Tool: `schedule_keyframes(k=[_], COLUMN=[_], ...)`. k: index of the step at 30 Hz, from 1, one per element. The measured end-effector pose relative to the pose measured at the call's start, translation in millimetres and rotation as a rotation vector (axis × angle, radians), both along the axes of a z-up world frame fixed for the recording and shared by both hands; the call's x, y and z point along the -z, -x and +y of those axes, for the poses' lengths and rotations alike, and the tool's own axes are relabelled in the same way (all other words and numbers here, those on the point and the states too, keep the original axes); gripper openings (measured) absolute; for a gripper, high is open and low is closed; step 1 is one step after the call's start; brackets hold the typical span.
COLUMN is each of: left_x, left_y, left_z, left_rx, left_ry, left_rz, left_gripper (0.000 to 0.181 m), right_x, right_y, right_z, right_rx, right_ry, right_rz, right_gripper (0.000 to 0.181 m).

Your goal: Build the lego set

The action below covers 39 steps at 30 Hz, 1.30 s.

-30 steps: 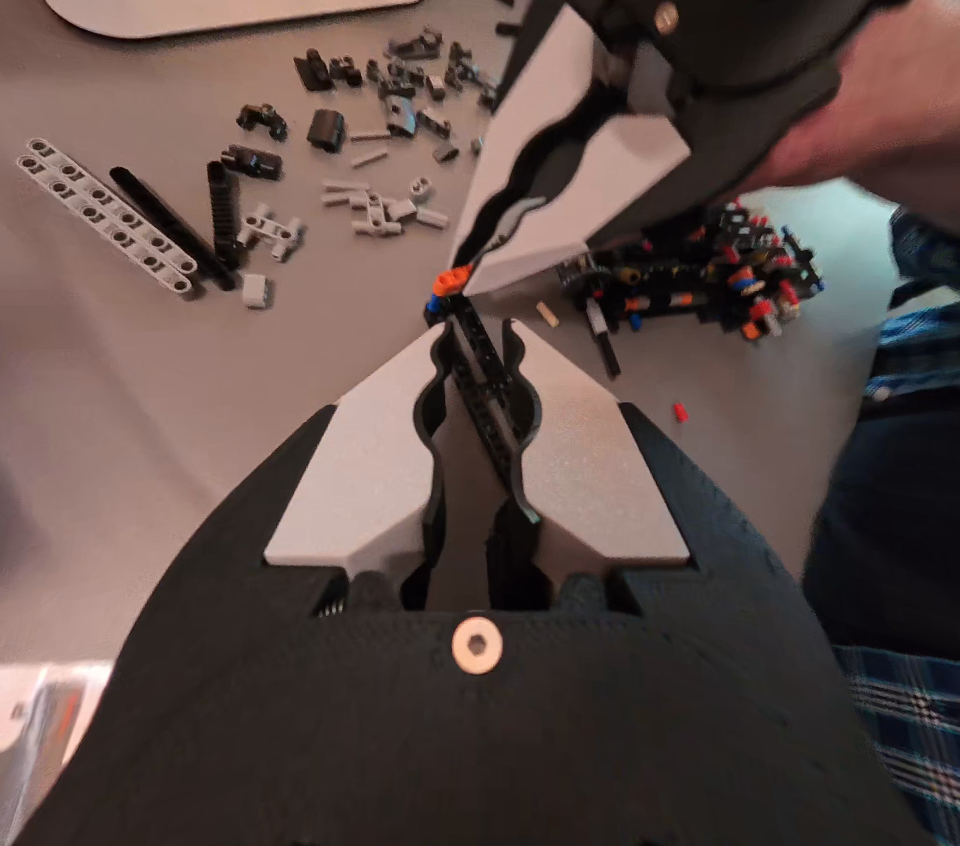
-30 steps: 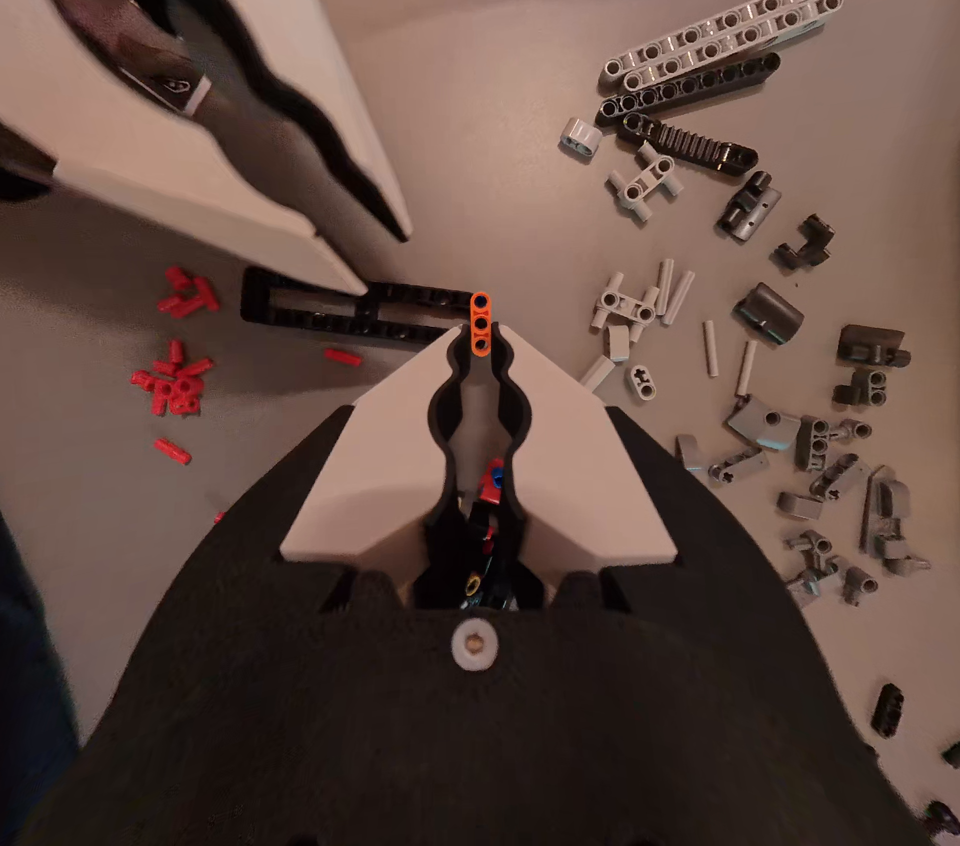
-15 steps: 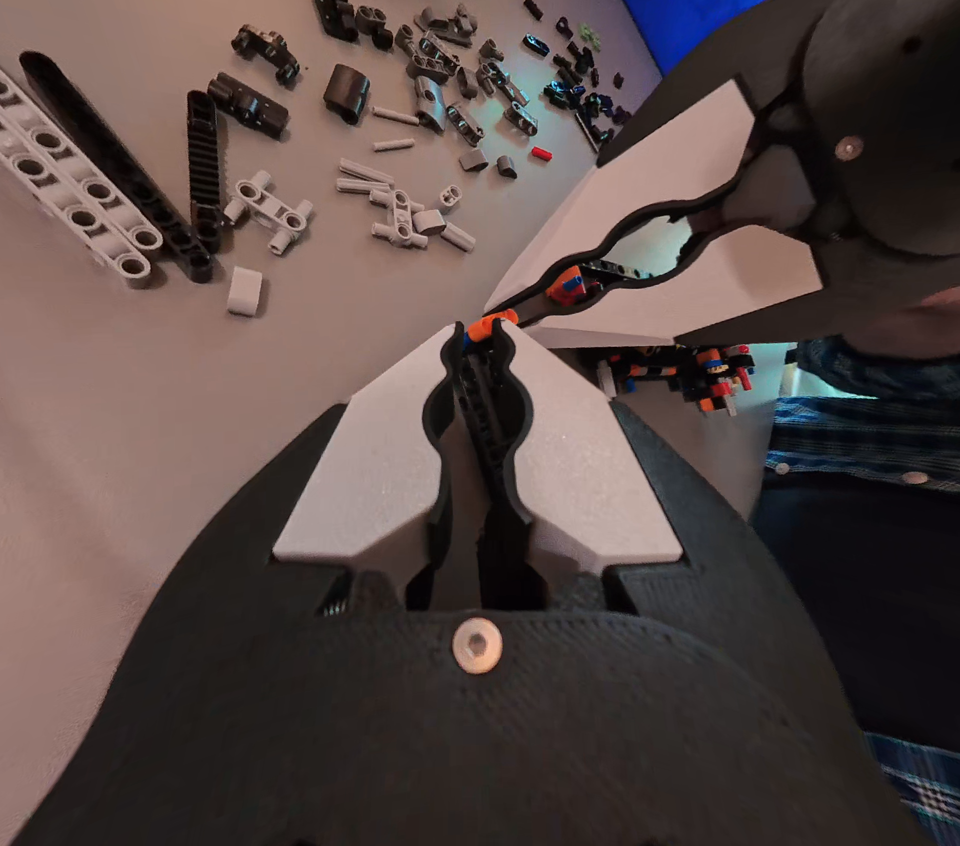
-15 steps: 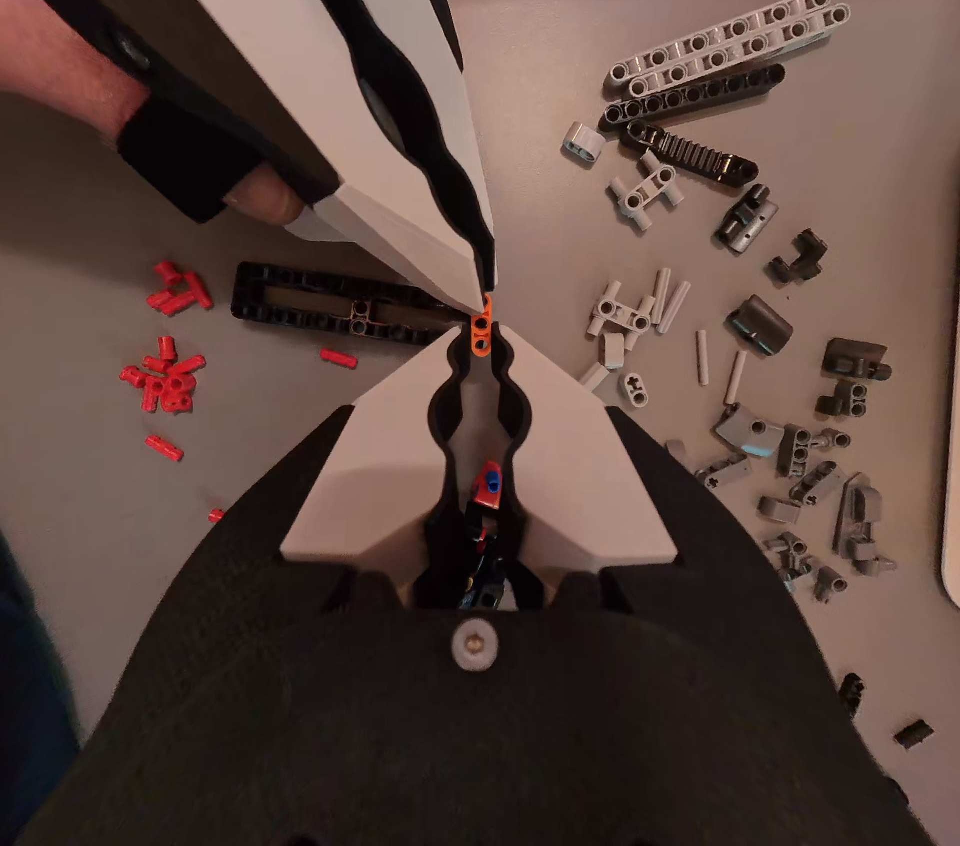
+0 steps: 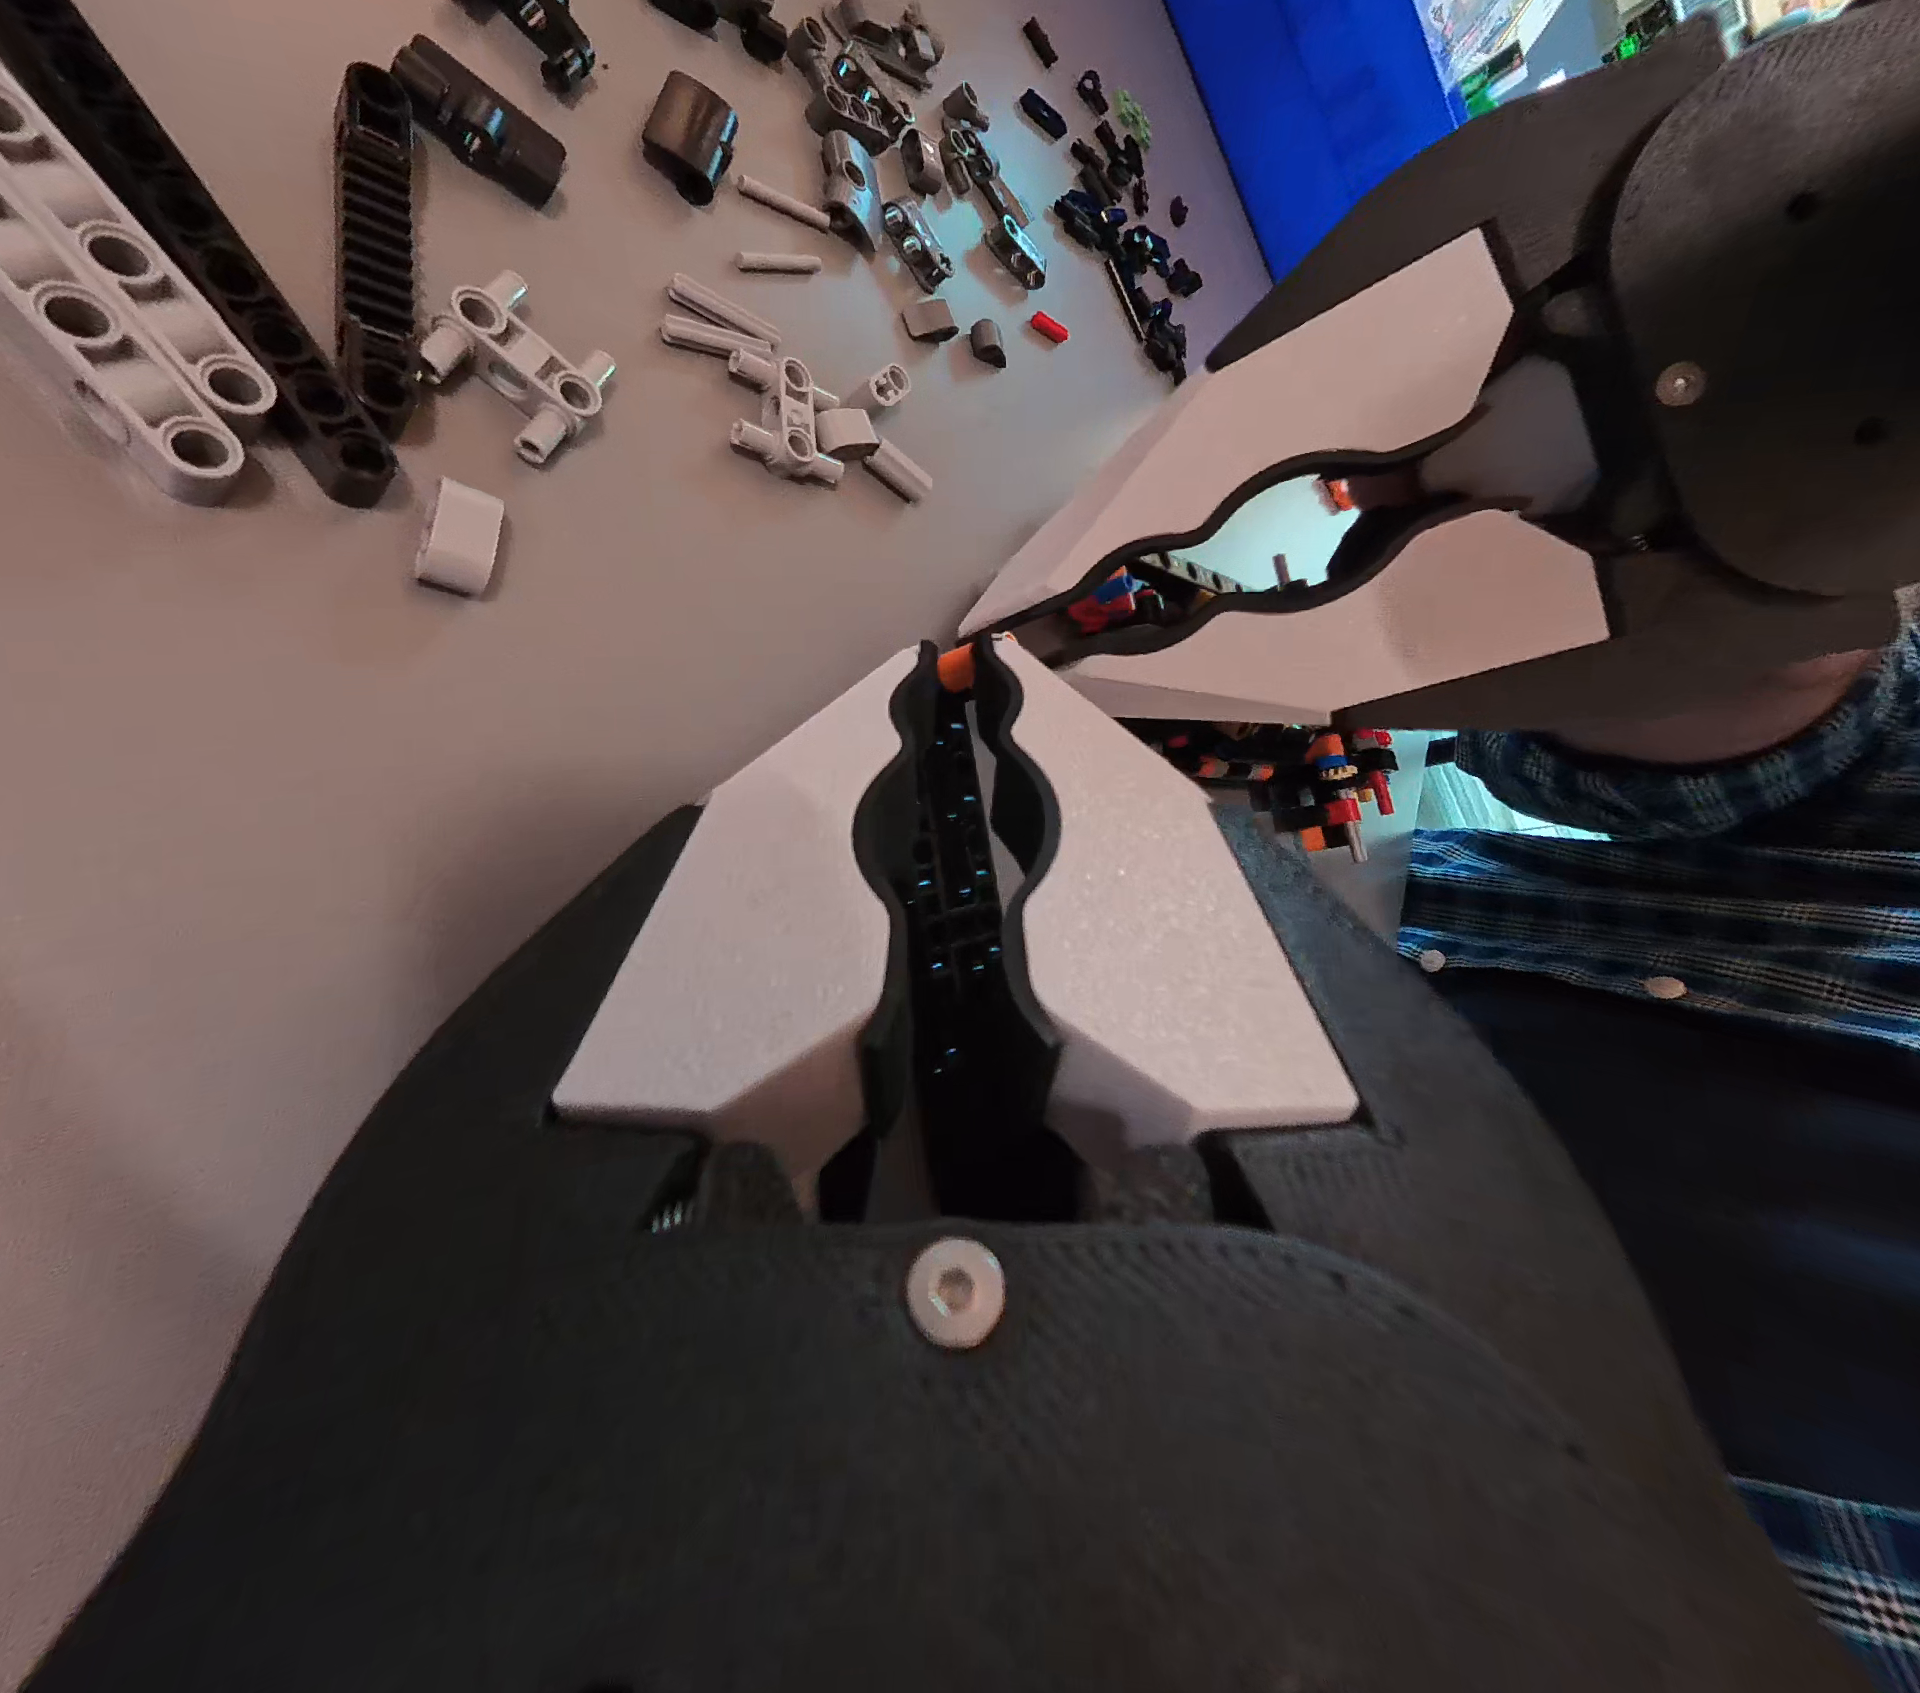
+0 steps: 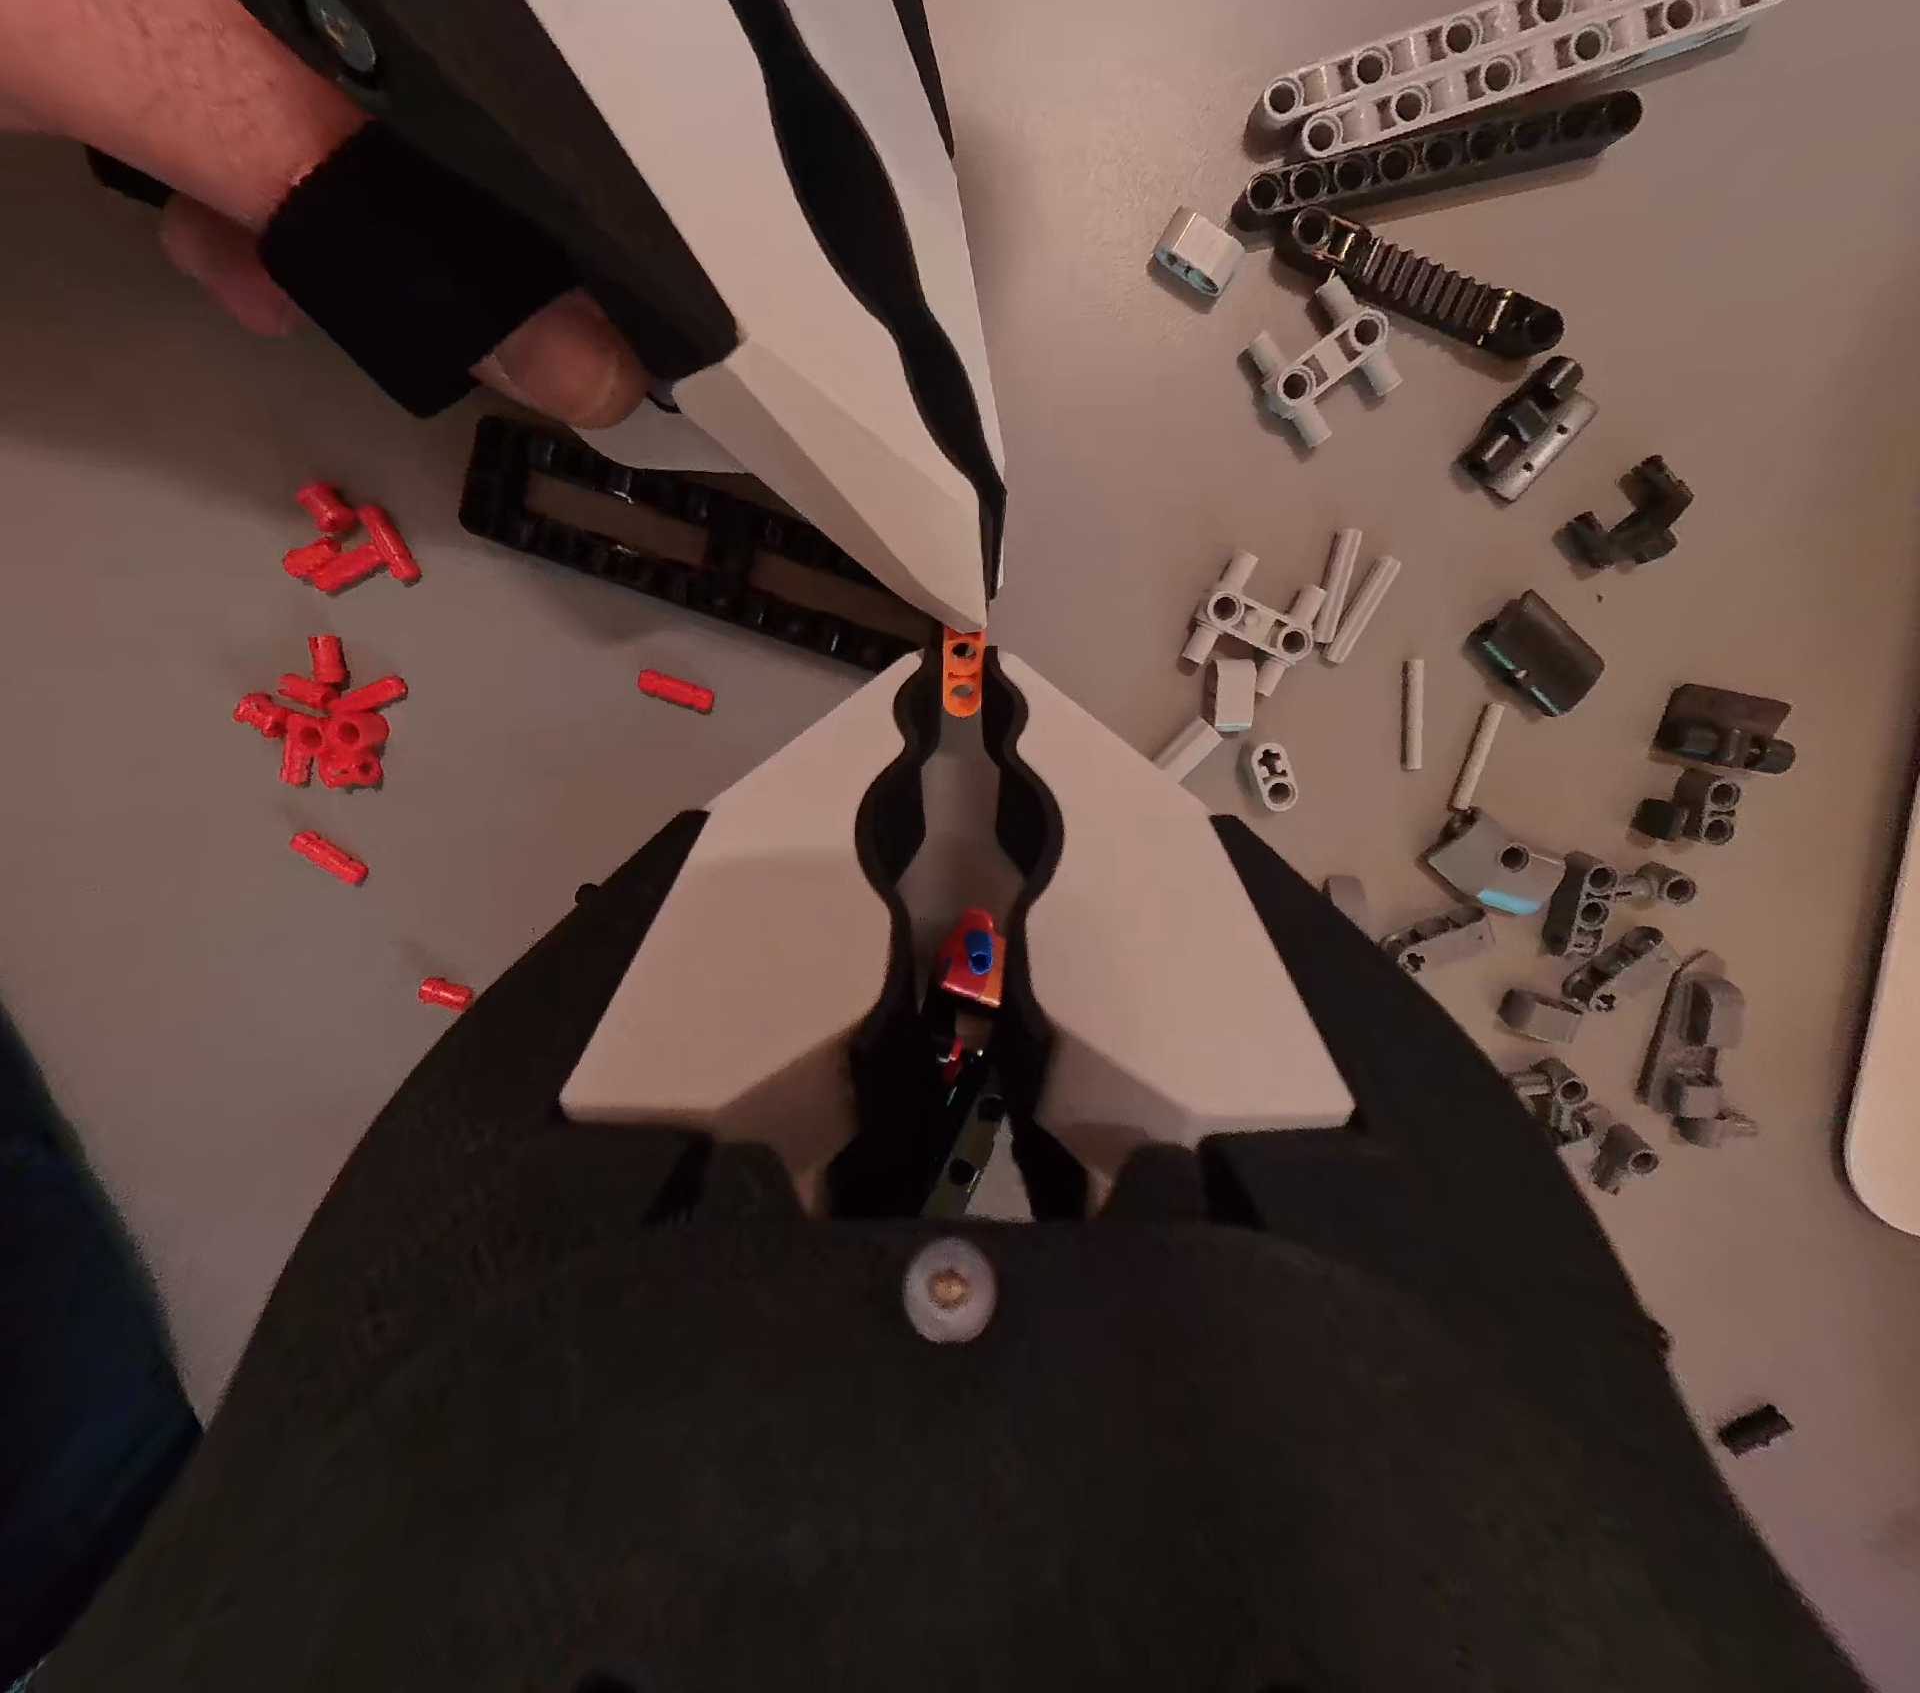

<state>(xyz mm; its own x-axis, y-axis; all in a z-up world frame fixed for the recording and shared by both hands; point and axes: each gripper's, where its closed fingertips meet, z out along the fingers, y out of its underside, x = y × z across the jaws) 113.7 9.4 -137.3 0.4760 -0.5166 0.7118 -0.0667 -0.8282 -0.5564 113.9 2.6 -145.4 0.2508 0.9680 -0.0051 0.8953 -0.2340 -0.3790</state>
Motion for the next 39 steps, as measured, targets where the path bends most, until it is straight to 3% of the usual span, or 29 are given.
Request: schedule_keyframes(k=[1, 10, 22, 26, 29, 39], left_x=[0.3, 3.7, -6.4, -9.3, 0.4, -7.7], left_y=[0.0, -0.2, 3.4, 18.0, 17.1, 29.9], left_z=[0.0, 0.0, -4.6, -11.3, -17.7, -27.4], left_rx=[-0.001, -0.008, -0.019, -0.031, -0.017, -0.005], left_ry=[0.002, -0.024, -0.073, -0.157, -0.127, -0.244], left_rz=[-0.001, 0.04, 0.024, 0.125, 0.128, 0.221], left_gripper=[0.007, 0.006, 0.009, 0.009, 0.01, 0.015], right_x=[0.1, 3.2, -11.2, -11.4, -3.8, -1.8], right_y=[-0.1, -1.1, -4.5, -2.7, 7.5, 15.3], right_z=[0.0, 0.9, -3.2, -10.4, -14.3, -18.6], right_rx=[-0.003, -0.03, 0.02, -0.029, -0.081, -0.12], right_ry=[0.004, 0.037, 0.12, 0.112, 0.068, 0.042], right_rz=[-0.014, -0.132, 0.054, 0.089, 0.092, 0.105], right_gripper=[0.004, 0.004, 0.016, 0.014, 0.02, 0.01])
